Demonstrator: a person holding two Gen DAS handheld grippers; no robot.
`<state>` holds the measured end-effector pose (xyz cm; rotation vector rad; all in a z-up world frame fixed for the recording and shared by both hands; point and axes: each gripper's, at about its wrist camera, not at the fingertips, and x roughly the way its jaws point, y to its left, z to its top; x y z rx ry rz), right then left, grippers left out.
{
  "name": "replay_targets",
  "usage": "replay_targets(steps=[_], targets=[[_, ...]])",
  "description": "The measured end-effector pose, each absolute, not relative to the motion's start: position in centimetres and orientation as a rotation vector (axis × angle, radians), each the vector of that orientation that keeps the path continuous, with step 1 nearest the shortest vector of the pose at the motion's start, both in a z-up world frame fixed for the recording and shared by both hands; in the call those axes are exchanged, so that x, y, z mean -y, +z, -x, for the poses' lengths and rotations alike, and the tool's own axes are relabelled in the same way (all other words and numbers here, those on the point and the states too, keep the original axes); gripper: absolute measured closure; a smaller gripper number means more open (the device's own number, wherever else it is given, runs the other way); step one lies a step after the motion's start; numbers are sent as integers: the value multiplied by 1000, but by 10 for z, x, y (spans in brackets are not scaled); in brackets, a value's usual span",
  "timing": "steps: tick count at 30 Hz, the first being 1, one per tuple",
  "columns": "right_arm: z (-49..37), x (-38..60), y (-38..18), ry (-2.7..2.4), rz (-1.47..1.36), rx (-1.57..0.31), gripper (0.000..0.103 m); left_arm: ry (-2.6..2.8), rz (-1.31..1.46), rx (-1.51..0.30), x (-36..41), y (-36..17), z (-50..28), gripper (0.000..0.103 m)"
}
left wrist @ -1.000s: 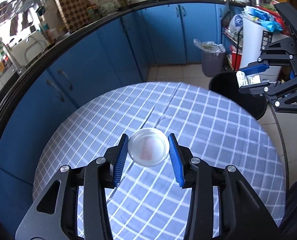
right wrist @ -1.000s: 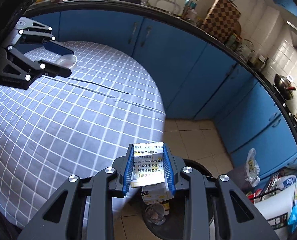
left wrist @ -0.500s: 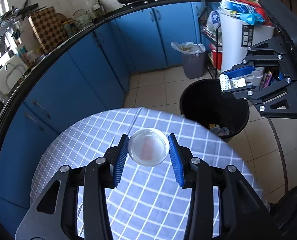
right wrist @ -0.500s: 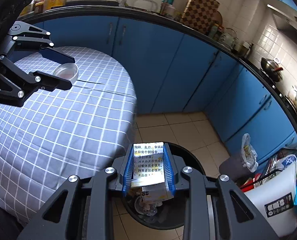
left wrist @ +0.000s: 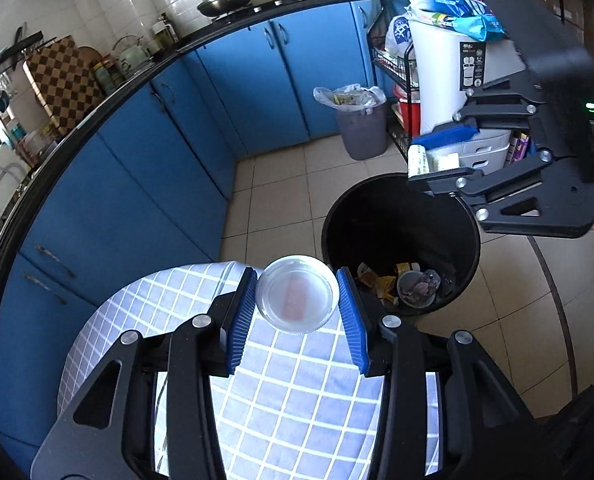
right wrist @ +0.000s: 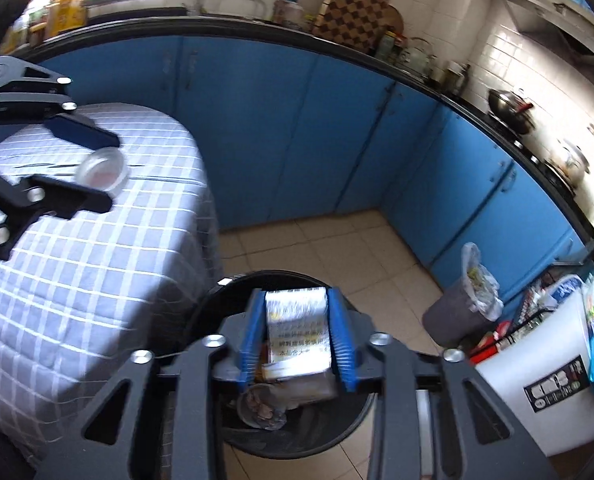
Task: Collect trash
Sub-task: 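Open the right tool to drop the medicine box, then open the left tool to drop the lid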
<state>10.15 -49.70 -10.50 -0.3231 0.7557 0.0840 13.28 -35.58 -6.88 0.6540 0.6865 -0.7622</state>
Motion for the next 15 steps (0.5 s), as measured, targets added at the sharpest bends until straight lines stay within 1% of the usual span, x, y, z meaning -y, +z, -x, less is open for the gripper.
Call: replay_targets(steps=[1, 2, 6, 15], targets=[[-103, 501, -106, 68, 315, -753, 37, -765, -655, -689, 358, -70, -134, 61], [-103, 505, -106, 61, 307, -745, 30, -769, -658, -692, 362, -71, -135, 61], [-105, 516, -106, 60, 274, -719, 30, -780, -668, -699, 375, -76, -138, 61], [-109, 530, -118, 44, 260, -736, 30, -814, -682, -707, 404, -82, -140, 61]])
